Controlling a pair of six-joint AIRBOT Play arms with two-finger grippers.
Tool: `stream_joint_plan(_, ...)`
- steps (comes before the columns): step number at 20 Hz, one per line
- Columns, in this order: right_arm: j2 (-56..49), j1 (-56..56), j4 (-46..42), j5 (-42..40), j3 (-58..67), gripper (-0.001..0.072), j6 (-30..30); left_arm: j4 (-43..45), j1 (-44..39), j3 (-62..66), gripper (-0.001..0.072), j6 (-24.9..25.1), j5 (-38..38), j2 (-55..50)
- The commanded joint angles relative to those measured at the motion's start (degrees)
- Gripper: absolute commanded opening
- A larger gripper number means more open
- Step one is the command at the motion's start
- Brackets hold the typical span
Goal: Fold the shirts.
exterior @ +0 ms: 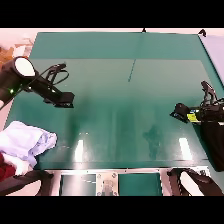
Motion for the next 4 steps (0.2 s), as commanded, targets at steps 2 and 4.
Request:
stream_joint_plan(2, 0.9, 1.2, 0.63, -0.15, -1.01, 0.0022, -0.07, -0.02, -0.5, -1.97, 0.0024, -0.24, 0.96, 1.09)
stream_joint_plan(4, 0.9, 1.2, 0.63, -0.15, -1.01, 0.0022, -0.07, -0.02, -0.5, -1.97, 0.0023, -0.26, 0.92, 1.09)
